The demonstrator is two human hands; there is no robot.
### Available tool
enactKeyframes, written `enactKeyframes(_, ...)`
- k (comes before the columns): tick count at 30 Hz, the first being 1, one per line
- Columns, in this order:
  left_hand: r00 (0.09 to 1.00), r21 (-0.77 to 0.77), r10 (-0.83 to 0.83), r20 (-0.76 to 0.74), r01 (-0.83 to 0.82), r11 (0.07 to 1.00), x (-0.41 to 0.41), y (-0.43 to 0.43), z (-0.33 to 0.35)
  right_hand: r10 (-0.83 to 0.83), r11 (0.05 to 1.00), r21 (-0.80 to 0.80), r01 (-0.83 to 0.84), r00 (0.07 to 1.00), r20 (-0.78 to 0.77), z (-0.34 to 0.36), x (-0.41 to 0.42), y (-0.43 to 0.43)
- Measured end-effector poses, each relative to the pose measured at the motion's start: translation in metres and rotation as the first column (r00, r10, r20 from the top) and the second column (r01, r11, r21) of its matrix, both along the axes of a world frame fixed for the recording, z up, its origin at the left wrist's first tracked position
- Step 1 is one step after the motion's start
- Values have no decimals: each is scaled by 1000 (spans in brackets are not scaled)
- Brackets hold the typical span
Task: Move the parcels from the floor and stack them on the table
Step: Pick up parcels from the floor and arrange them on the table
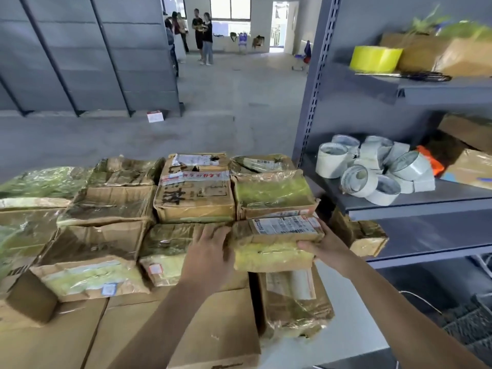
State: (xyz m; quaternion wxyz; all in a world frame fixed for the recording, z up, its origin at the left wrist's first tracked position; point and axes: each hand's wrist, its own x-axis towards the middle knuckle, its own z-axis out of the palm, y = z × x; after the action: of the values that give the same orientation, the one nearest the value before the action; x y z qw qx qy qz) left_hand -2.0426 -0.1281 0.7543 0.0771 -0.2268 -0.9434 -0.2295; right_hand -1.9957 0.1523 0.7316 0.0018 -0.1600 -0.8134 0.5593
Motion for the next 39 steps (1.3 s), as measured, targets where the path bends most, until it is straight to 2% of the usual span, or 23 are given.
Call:
enactKeyframes(3,999,-111,-46,-10,45,993,-10,2,-5,-9,999,46,11,999,-31,-4,-10,-2)
enactKeyframes(5,997,-164,-53,-48,44,985,-15,1,-9,49,994,103,-47,999,-9,-4,-10,0)
enactKeyframes(8,998,-125,-47,-38,42,991,-17,0,-8,112,974,190,-125,991,77,-7,-7,7)
enactKeyframes(11,998,-80,-59,-23,57,995,-20,1,-7,93,976,184,-117,987,131,-9,-5,11)
enactKeyframes(16,981,-144,-120,-151,98,985,-26,-7,-15,105,966,218,-137,983,153,-9,-3,6)
enactKeyframes(20,975,-156,-155,-162,130,979,-26,-15,-16,86,972,205,-112,987,133,-14,-1,6)
enactKeyframes(24,972,-174,-184,-145,158,972,-27,-17,-18,119,954,248,-171,971,209,-18,2,-1)
enactKeyframes(33,927,-108,-288,-239,269,957,-27,-11,-18,-23,957,290,-13,993,118,-19,11,-16)
enactKeyframes(39,919,-87,-285,-272,272,958,-25,-7,-18,-76,925,377,43,994,74,-15,22,-17)
